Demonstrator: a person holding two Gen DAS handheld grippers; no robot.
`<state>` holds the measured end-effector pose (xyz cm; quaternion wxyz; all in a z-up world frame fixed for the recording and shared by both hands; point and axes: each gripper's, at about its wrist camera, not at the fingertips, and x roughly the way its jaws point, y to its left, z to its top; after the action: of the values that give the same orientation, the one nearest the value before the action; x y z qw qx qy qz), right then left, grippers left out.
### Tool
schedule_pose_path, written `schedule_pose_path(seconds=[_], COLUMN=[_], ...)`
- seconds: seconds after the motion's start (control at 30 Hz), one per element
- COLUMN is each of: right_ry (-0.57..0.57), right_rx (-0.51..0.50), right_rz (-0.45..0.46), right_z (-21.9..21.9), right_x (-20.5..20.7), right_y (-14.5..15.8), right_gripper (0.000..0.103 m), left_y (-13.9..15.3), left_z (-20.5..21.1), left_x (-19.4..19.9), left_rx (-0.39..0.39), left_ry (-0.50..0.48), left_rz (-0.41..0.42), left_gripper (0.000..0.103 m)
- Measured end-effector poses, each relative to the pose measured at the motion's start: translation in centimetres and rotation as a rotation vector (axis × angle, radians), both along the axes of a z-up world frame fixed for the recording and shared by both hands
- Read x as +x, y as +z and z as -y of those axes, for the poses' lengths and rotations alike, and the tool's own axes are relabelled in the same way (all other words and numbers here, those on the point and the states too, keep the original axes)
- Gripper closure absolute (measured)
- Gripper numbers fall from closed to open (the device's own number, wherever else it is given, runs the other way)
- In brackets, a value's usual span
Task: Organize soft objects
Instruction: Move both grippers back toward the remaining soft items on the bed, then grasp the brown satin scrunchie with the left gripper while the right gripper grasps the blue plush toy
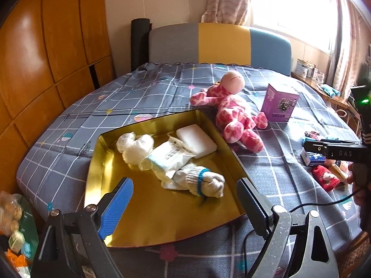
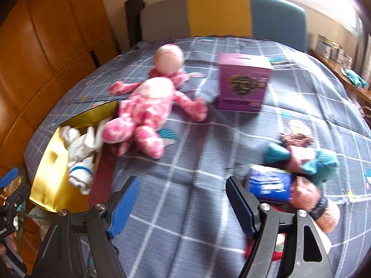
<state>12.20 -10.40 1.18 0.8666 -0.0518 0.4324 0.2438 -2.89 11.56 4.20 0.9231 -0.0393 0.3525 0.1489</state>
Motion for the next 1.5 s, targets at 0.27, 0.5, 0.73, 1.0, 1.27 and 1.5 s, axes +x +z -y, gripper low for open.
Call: schedule_pose_path(seconds=[0.27, 0.5, 0.73, 1.0, 1.27, 1.5], right_ry=[-0.143, -0.292, -0.453, -0.524, -0.674, -0.821], right_rx=[-0.017, -0.006, 0.097, 0.156, 0.212, 0.339], right_rz=[0.024, 0.022, -0.030, -0.021, -0.006, -0.067], right_z=[6.5, 12.8, 17.6, 19.5, 22.2, 26.0], right_x=[2.6, 4.4, 5.6, 5.4, 5.0, 4.7], right_y=[0.5, -0.3, -1.3, -0.8, -0.6, -1.5], right_gripper=[0.025, 0.025, 0.025, 0.025, 0.025, 0.025], left_y=[0.3, 0.4, 0.0, -0.7, -0.7, -1.3], left_z=[2.4, 4.4, 6.3, 8.1, 10.4, 14.0], left_x=[2.1, 3.8, 5.3, 7.1, 10.8, 15.9], left_rx=[0.021, 0.039, 0.043, 0.005, -0.054, -0.108], left_ry=[-0.073, -0.123, -0.172, -0.236, -0.312, -0.416], left_rz=[-0.014, -0.030, -0.050, -0.075, -0.109, -0.140], left_gripper=[0.012, 0.012, 0.012, 0.012, 0.012, 0.013])
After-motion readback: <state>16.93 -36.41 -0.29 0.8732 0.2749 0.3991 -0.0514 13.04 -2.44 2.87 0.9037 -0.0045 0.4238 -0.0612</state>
